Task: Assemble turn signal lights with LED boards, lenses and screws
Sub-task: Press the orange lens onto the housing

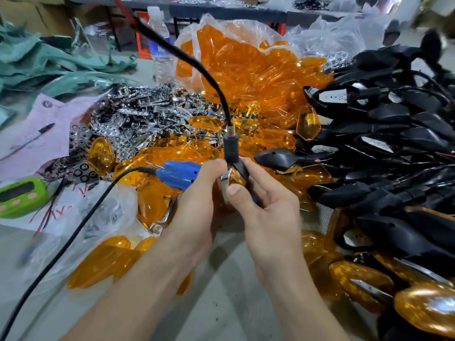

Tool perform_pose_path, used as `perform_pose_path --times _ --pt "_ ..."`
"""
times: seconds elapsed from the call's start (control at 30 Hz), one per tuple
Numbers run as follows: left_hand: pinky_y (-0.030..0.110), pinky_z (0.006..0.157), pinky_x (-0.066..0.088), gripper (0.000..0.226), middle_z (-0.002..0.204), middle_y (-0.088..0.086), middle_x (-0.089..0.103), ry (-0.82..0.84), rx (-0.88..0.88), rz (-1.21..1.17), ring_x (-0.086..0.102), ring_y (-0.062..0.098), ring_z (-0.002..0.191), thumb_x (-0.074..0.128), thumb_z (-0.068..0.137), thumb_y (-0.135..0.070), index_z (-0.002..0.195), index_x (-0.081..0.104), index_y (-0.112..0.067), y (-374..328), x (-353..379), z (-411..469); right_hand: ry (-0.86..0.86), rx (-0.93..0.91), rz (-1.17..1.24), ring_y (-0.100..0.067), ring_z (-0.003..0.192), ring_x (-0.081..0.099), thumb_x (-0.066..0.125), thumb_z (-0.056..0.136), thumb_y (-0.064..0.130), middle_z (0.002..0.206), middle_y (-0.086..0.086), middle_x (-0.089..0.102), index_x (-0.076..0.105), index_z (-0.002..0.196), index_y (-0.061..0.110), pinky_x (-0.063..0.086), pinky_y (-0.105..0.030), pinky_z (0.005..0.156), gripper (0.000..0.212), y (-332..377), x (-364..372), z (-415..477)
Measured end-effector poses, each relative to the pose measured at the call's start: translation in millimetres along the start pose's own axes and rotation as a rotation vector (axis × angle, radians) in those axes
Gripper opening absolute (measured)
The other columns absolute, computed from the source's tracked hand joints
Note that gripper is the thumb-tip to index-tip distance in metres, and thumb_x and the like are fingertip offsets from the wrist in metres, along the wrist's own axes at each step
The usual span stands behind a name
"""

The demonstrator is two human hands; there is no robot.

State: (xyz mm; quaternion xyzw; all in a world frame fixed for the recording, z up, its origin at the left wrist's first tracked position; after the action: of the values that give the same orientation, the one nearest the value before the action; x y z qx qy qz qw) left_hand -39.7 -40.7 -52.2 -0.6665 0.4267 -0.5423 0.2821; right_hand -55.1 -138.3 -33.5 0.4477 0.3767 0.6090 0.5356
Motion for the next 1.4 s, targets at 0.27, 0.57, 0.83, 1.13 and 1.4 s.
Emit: perform_pose_path --times 0.27,0.57,0.83,1.13,1.4 --pt "0.056 0.103 0.052 0.021 0.101 0.015 0.055 0.034 -0.010 -0.095 0.060 0.033 0.100 0.048 0.098 -0.030 0.105 0.060 -0.014 1.8 8.1 0.5 -0.015 0.073 0.038 -0.007 0.117 0.070 0.072 0.088 0.016 0.118 0.016 0.076 0.069 0.121 0.044 0.054 -0.040 0.105 0.044 -5.6 -5.1 -5.7" --pt "0.045 0.091 0.062 0.050 0.110 0.022 0.072 0.012 -0.013 -0.097 0.073 0.031 0.104 0.061 0.091 -0.049 0.114 0.071 -0.005 2.5 4.0 0.8 0.013 0.053 0.066 -0.013 0.108 0.074 0.065 0.091 0.011 0.107 0.012 0.079 0.077 0.102 0.053 0.060 -0.031 0.092 0.045 -5.9 -3.9 0.3" --pt "0.033 0.075 0.062 0.050 0.105 0.020 0.078 0.020 0.132 0.056 0.077 0.030 0.099 0.065 0.079 -0.061 0.096 0.083 -0.017 -3.9 2.6 -3.0 -0.036 0.169 0.210 -0.022 0.108 0.075 0.067 0.094 0.007 0.110 -0.002 0.080 0.080 0.113 0.031 0.060 -0.038 0.096 0.033 -12.1 -2.6 -1.3" --pt "0.024 0.088 0.055 0.043 0.110 -0.002 0.078 0.141 0.466 0.394 0.071 0.012 0.103 0.080 0.079 -0.037 0.121 0.073 -0.036 -18.3 -1.4 -4.5 -0.030 0.410 0.426 -0.027 0.117 0.070 0.062 0.096 0.003 0.119 -0.014 0.076 0.071 0.127 0.014 0.054 -0.040 0.105 0.034 -10.7 -18.4 1.8" --pt "0.018 0.090 0.053 0.052 0.114 -0.011 0.077 0.097 0.659 0.636 0.072 0.008 0.105 0.082 0.083 -0.036 0.131 0.068 -0.026 -25.3 -2.7 -12.4 0.089 0.346 0.448 -0.043 0.124 0.063 0.071 0.083 -0.001 0.126 -0.024 0.070 0.064 0.135 0.005 0.048 -0.052 0.112 0.053 -0.1 -18.1 0.1"
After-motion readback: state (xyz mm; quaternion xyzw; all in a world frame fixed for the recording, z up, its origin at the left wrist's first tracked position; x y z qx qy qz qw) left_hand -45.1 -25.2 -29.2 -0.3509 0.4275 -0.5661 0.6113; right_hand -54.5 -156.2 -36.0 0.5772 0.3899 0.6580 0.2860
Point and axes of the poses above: each hand's wrist, its own z-axis towards the middle knuckle, its own x-axis out of the palm, y = z × x, the point moved 5 cm from there along z, towards the middle knuckle
